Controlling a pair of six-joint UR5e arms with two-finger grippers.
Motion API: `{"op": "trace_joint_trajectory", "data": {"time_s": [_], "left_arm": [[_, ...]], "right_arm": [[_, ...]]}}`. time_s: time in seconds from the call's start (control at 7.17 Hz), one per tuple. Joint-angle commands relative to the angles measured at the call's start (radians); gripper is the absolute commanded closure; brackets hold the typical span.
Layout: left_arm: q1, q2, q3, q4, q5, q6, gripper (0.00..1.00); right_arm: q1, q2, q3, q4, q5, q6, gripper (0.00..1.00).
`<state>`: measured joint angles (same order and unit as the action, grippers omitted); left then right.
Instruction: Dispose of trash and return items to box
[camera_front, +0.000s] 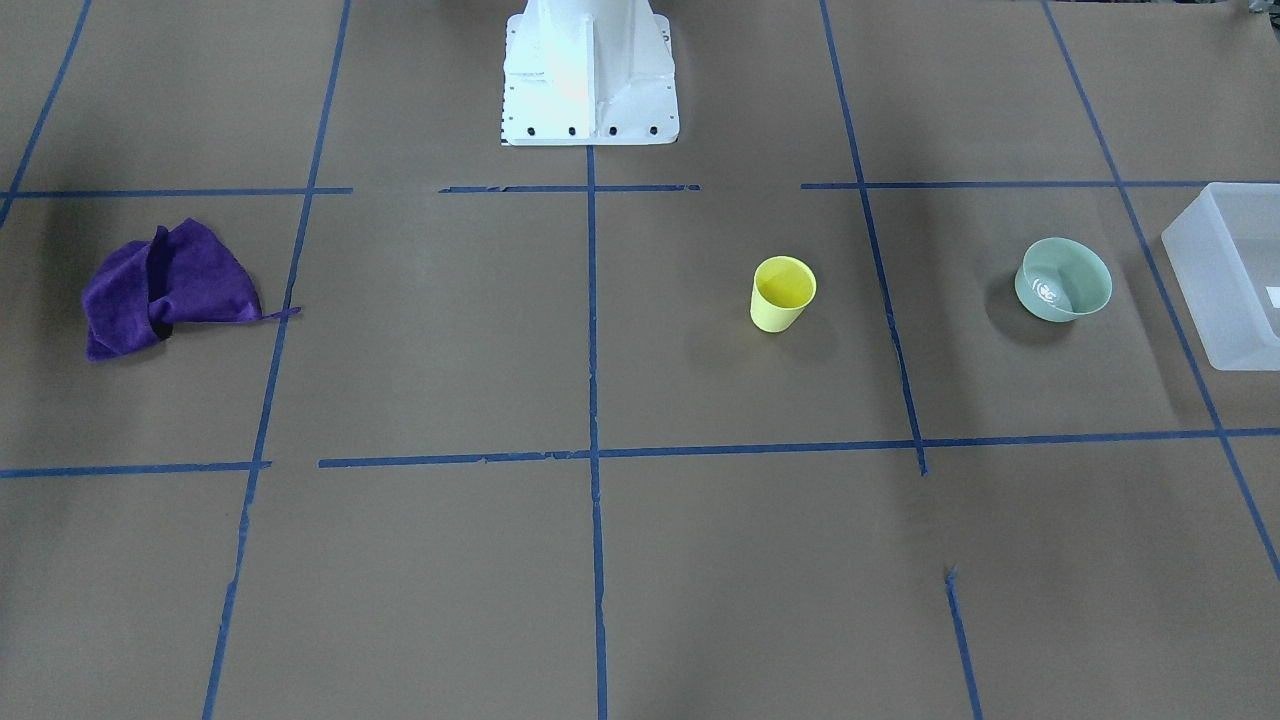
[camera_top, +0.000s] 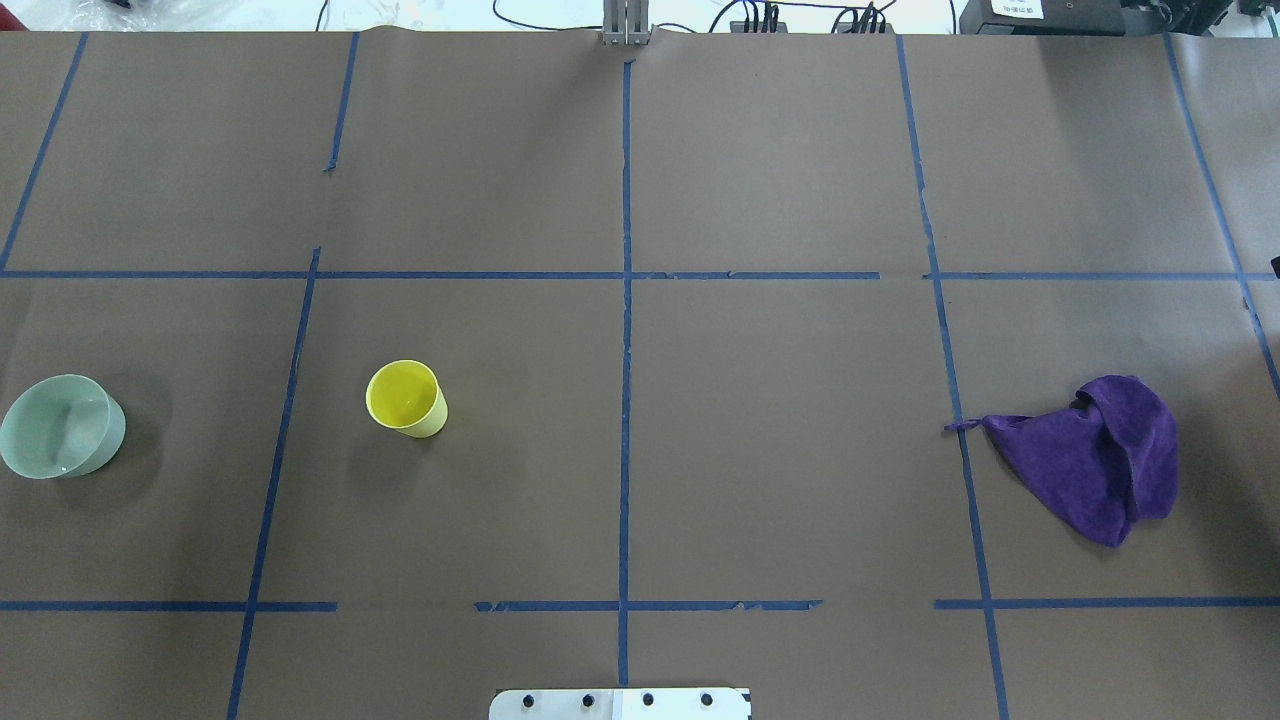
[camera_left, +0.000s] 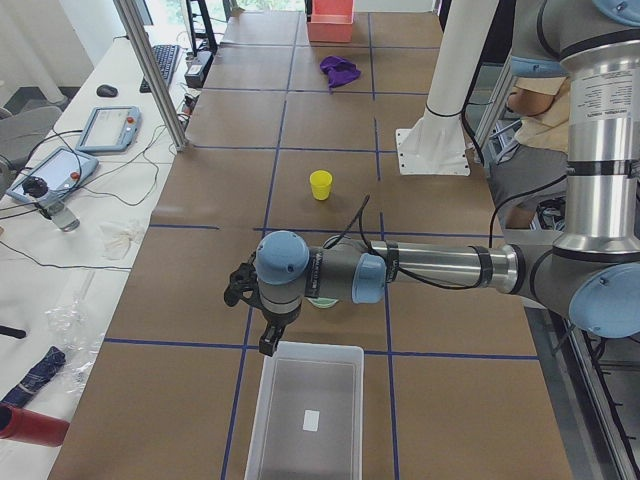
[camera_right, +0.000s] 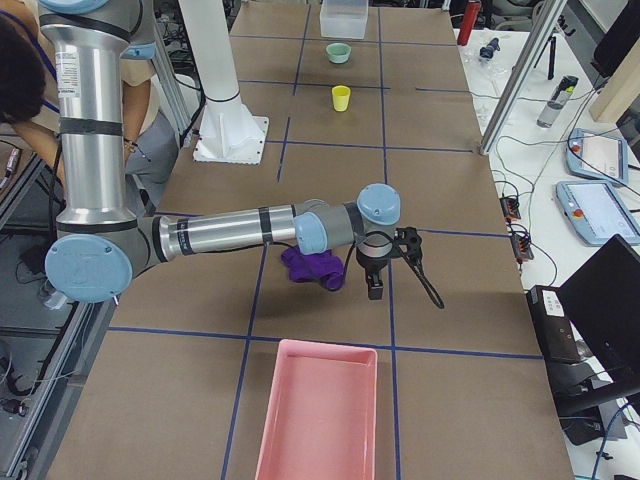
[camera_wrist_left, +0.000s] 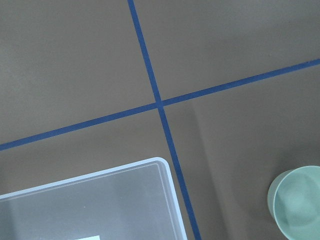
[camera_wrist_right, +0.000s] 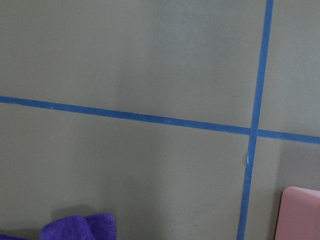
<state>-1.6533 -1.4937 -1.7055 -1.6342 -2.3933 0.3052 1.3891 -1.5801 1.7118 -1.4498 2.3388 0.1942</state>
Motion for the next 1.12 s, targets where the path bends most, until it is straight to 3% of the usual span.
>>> {"op": "trace_joint_trajectory", "data": {"time_s": [0.0, 0.42, 0.56, 0.7, 0.84, 0.98], "left_arm": [[-0.010, -0.019, -0.028, -0.006, 0.008, 0.017, 0.00], [0.006, -0.049, 0.024, -0.045, 0.075, -0.120, 0.00], [0.004, -0.022, 0.015, -0.094, -0.061, -0.262, 0.00], [0.054, -0.031, 0.004, -0.199, -0.082, -0.452, 0.00], [0.158, 0.004, -0.023, -0.364, -0.020, -0.477, 0.00], [0.212, 0.000, -0.060, -0.407, -0.021, -0.594, 0.00]], "right_arm": [[0.042, -0.009, -0.047, -0.001, 0.022, 0.001, 0.00], [0.103, -0.005, -0.047, 0.000, 0.036, -0.006, 0.00], [0.102, -0.006, -0.046, 0.000, 0.036, -0.004, 0.00], [0.102, -0.012, -0.041, 0.000, 0.036, -0.002, 0.00], [0.099, -0.009, -0.038, 0.000, 0.037, -0.001, 0.00], [0.096, -0.009, -0.038, 0.000, 0.037, -0.001, 0.00]]}}
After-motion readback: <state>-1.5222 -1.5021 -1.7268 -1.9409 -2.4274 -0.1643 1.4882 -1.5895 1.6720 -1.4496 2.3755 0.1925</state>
